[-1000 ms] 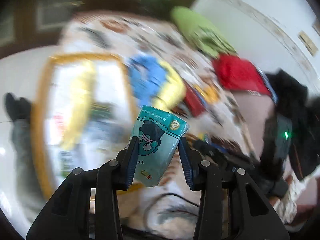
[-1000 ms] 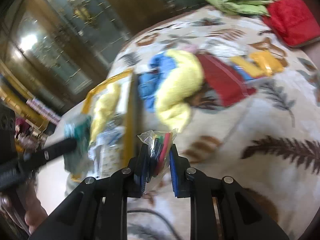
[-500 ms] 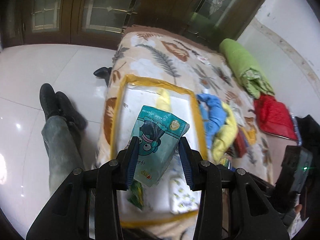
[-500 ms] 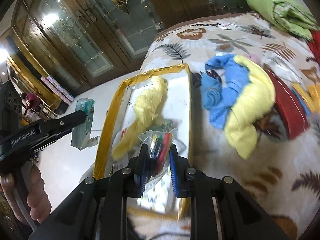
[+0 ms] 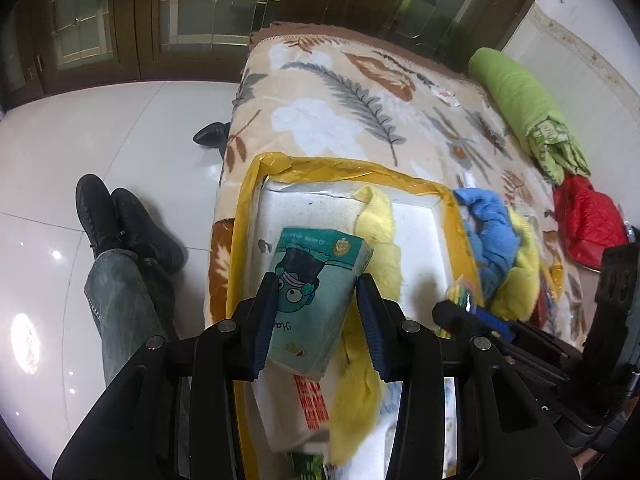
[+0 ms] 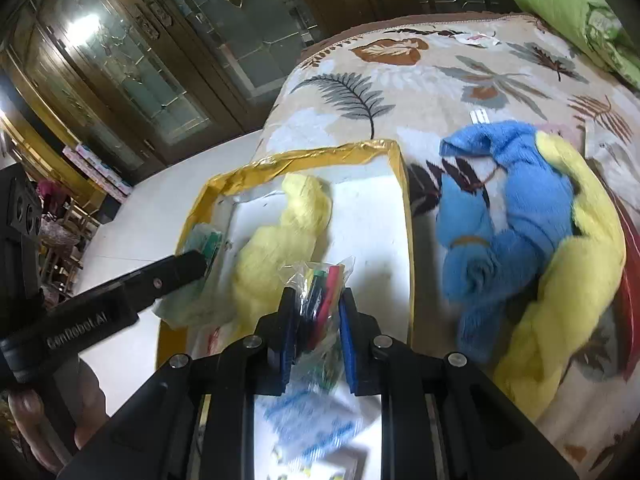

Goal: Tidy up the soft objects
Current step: 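Carry the teal package and stick bag over the tray, then open both grippers to drop the teal package and stick bag into the tray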

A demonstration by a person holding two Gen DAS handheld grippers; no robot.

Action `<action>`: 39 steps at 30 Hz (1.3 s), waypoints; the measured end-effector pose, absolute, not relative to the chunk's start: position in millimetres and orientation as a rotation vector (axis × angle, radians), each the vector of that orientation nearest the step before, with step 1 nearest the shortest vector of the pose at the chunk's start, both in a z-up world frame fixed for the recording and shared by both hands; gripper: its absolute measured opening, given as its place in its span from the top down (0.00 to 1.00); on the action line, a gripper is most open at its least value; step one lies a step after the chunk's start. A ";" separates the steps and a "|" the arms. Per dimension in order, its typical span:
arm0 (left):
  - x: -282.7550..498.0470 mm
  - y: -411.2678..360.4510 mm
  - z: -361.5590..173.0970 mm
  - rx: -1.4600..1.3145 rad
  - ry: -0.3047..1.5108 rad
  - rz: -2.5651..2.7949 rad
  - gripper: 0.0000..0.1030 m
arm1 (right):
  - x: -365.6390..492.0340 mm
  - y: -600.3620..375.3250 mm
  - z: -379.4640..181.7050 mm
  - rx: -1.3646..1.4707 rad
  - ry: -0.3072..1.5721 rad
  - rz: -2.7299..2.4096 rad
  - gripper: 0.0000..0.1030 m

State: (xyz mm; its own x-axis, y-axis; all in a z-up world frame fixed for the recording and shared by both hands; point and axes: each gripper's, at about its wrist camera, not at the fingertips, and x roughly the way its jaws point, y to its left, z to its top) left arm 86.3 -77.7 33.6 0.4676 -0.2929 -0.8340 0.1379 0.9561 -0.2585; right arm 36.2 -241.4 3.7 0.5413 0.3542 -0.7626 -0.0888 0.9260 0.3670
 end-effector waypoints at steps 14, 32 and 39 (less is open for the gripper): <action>85.6 -60.5 31.7 -0.364 1.041 -0.358 0.61 | 31.9 -254.1 4.0 0.391 0.924 0.282 0.51; -4.3 -170.5 58.8 -0.301 1.038 -0.577 0.45 | -93.7 -365.8 2.0 0.574 0.865 0.171 0.48; -7.5 -222.6 57.2 -0.190 1.070 -0.629 0.45 | -111.7 -411.9 -4.9 0.655 0.843 0.093 0.48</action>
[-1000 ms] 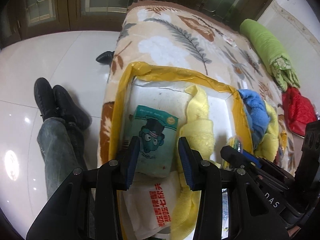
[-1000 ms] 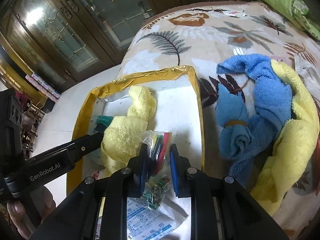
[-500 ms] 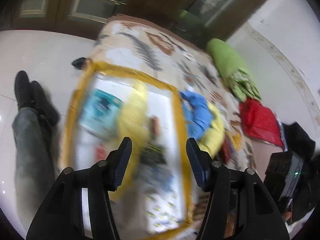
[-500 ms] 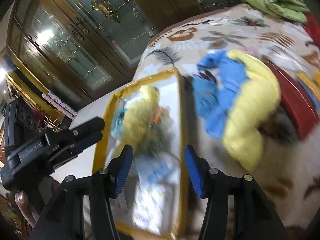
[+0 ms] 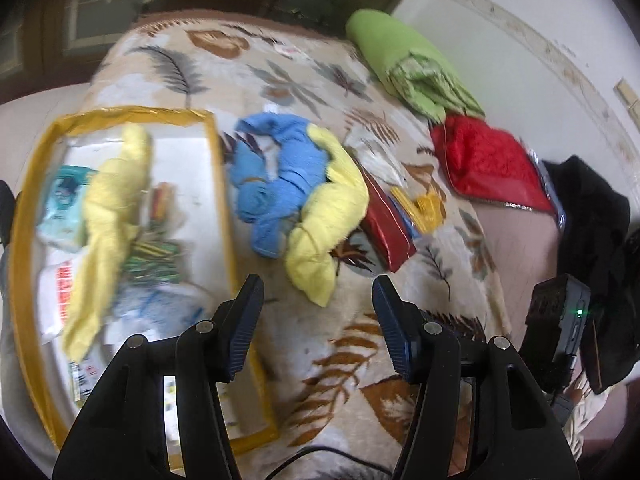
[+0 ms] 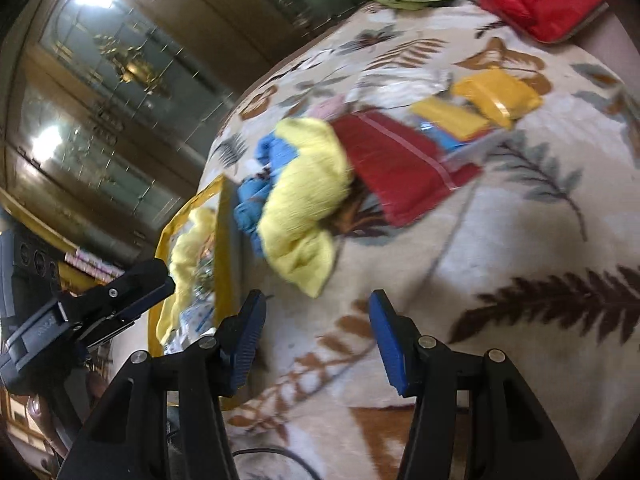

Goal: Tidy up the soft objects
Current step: 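Open both grippers to drop the teal package and stick bag into the tray, then grasp the yellow towel with the left gripper while the right grasps the bagged yellow sponge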

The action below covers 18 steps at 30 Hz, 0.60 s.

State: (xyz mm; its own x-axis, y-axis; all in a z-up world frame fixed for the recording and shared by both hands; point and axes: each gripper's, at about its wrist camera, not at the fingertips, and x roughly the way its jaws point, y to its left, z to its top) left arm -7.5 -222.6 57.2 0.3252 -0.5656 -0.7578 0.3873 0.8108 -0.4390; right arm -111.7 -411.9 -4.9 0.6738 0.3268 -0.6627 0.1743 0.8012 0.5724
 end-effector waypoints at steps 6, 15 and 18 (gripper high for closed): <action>11.8 -262.0 42.0 -0.121 1.086 -0.626 0.45 | -112.9 -434.9 -17.5 0.704 0.843 0.075 0.48; 50.1 -315.8 11.1 0.043 1.115 -0.609 0.45 | -107.7 -446.8 -33.9 0.713 0.886 0.050 0.48; 60.8 -331.7 0.0 0.097 1.127 -0.597 0.45 | -105.7 -449.1 -35.2 0.710 0.892 0.044 0.48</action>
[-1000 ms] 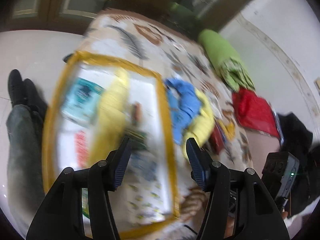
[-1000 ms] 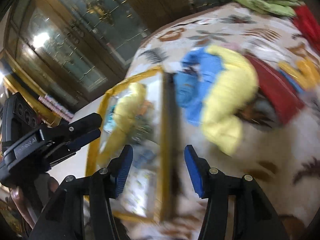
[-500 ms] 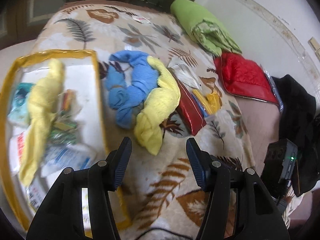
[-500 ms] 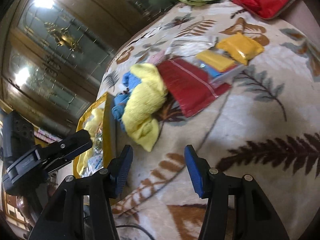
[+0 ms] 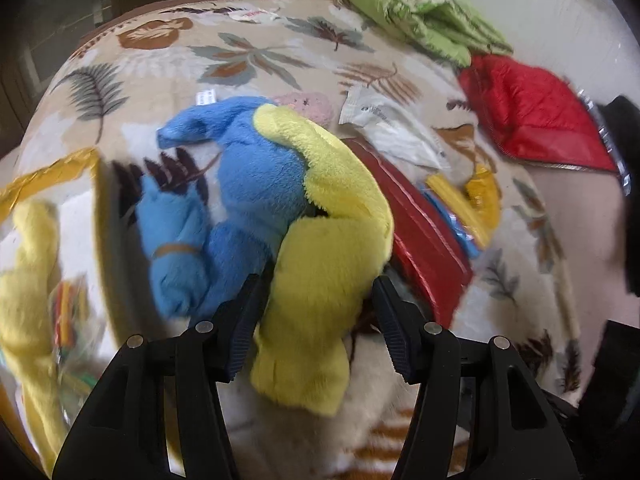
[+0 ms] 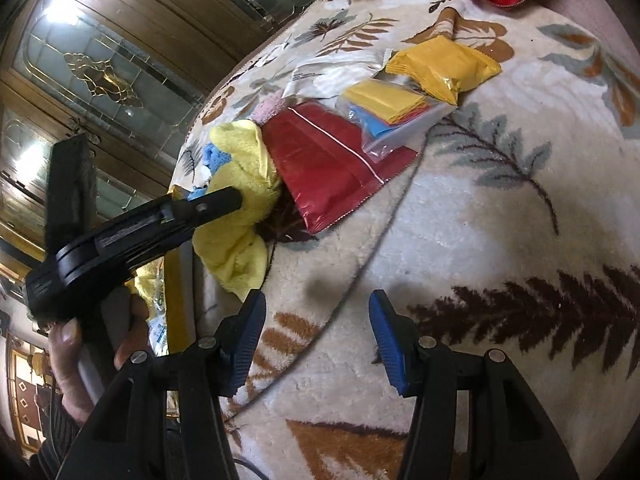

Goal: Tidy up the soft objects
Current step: 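Grasp the yellow towel with the left gripper while the right grasps the bagged yellow sponge, then carry the yellow towel and bagged sponge into the tray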

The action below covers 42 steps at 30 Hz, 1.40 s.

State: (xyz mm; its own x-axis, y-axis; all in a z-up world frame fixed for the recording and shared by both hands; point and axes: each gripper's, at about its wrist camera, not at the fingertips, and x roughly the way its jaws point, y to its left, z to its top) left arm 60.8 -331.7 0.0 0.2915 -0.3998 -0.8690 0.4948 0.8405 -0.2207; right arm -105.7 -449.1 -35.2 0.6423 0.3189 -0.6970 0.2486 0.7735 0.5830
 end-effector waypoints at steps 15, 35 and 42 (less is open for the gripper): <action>14.3 -276.7 4.1 -0.141 1.216 -0.637 0.67 | -49.1 -498.1 -0.8 0.553 0.863 -0.035 0.39; 17.1 -310.0 -7.3 0.040 1.243 -0.666 0.60 | -9.3 -505.9 -14.4 0.426 0.944 -0.157 0.60; 15.2 -309.0 -12.3 0.036 1.243 -0.660 0.62 | -54.3 -491.8 10.1 0.517 0.832 -0.125 0.61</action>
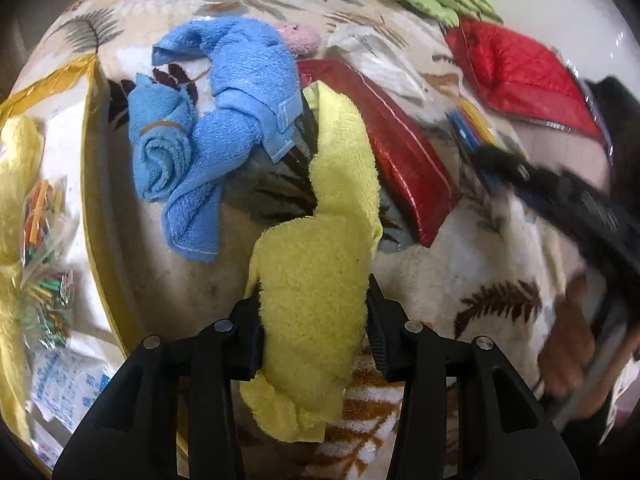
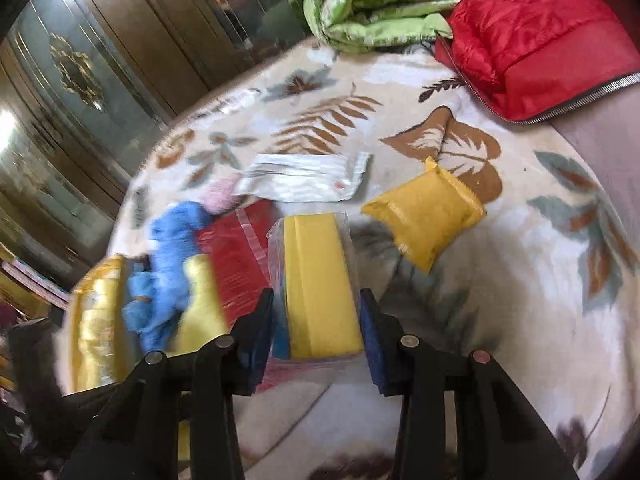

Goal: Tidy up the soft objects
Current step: 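Carry the yellow towel and bagged sponge into the tray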

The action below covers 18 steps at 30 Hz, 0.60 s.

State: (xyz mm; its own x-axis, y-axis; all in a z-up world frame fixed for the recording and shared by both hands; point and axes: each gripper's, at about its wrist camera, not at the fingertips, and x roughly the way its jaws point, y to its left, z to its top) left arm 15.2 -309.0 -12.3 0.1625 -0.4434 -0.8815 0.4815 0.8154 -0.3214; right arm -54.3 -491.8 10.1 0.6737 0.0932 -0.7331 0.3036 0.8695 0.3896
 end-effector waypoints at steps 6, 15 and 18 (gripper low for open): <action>0.9 -286.9 3.4 -0.120 1.199 -0.700 0.66 | -86.8 -459.4 15.3 0.558 0.811 -0.081 0.61; -34.0 -230.1 48.9 -0.368 1.112 -0.716 0.66 | -101.3 -420.9 23.5 0.566 0.806 0.004 0.61; -39.5 -206.7 69.8 -0.426 1.058 -0.709 0.66 | -105.7 -407.6 32.6 0.559 0.793 0.039 0.61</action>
State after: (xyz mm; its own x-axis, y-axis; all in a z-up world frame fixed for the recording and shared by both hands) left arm -39.5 -206.7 69.8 0.3035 -0.7078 -0.6378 0.3212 0.7062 -0.6309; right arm -105.7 -407.6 32.6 0.7090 0.2376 -0.6639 0.1718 0.8549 0.4894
